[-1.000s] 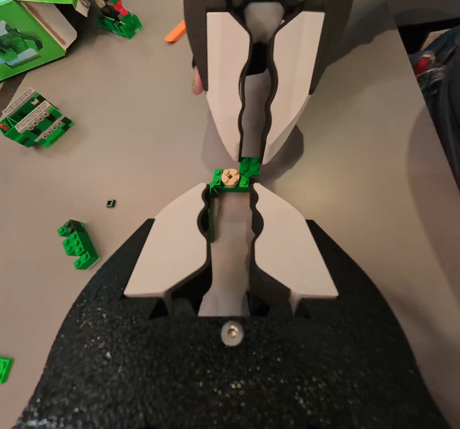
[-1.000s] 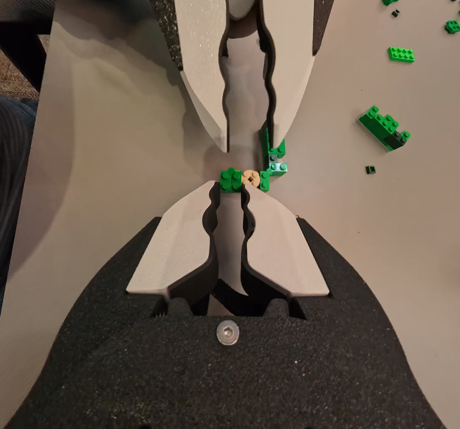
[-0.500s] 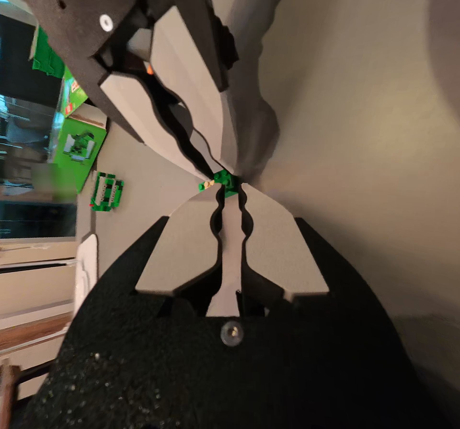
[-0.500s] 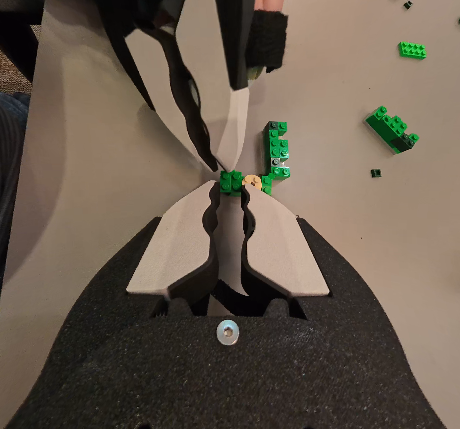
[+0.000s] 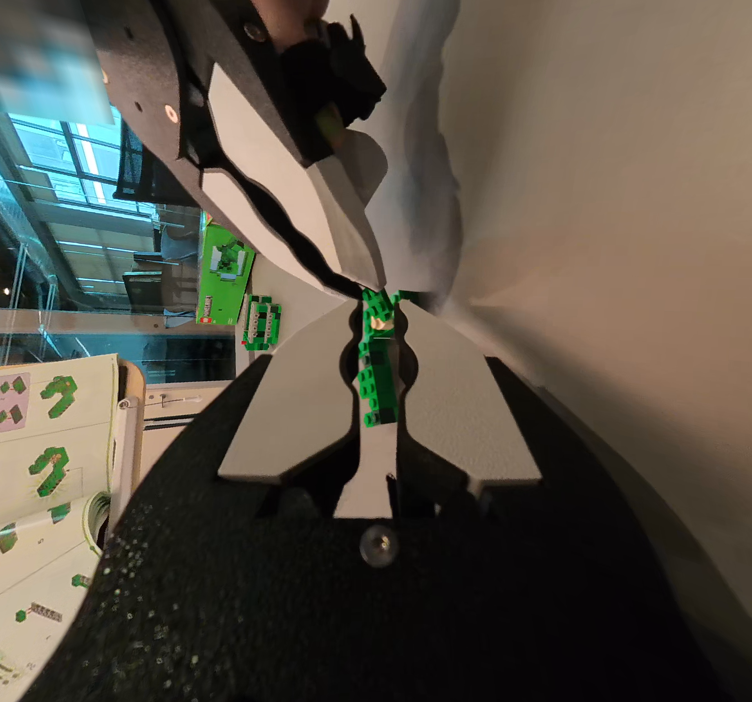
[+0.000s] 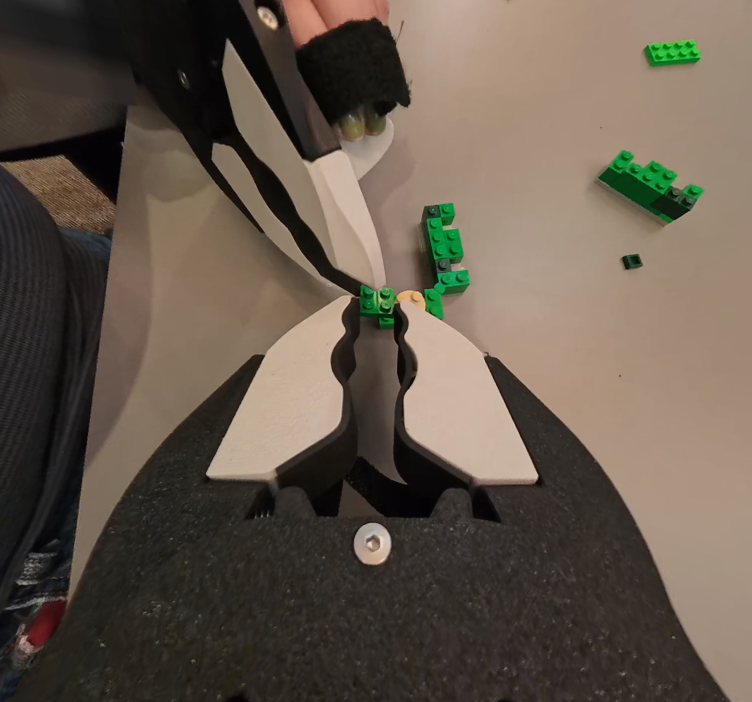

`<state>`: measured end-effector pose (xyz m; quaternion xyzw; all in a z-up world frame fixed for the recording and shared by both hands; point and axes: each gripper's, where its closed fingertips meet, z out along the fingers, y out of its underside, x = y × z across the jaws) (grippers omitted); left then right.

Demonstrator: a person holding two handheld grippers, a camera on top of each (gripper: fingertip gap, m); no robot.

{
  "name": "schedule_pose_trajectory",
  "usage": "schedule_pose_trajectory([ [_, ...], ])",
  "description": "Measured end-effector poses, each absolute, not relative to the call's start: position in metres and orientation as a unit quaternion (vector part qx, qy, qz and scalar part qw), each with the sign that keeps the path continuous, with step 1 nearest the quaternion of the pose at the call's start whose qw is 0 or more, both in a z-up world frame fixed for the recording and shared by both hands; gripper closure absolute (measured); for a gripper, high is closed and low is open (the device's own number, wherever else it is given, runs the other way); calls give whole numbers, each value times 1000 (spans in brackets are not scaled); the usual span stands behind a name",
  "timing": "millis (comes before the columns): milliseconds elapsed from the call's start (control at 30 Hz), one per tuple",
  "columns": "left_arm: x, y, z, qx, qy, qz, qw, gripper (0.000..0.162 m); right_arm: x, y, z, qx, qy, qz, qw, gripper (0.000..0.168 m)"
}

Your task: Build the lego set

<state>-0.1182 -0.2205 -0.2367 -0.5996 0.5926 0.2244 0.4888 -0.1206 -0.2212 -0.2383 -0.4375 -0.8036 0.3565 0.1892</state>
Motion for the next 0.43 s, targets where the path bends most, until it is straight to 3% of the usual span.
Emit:
schedule_pose_trajectory([
  [33, -118, -220, -237, -603, 589, 224, 489, 149, -121, -221, -237, -442, -800, 361, 188, 153],
  [233, -122, -215, -231, -609, 566, 245, 498, 157, -123, -215, -231, -454, -779, 382, 201, 153],
  [433, -153, -210, -204, -664, 455, 179, 566, 158, -124, -198, -234, -471, -769, 368, 227, 130],
])
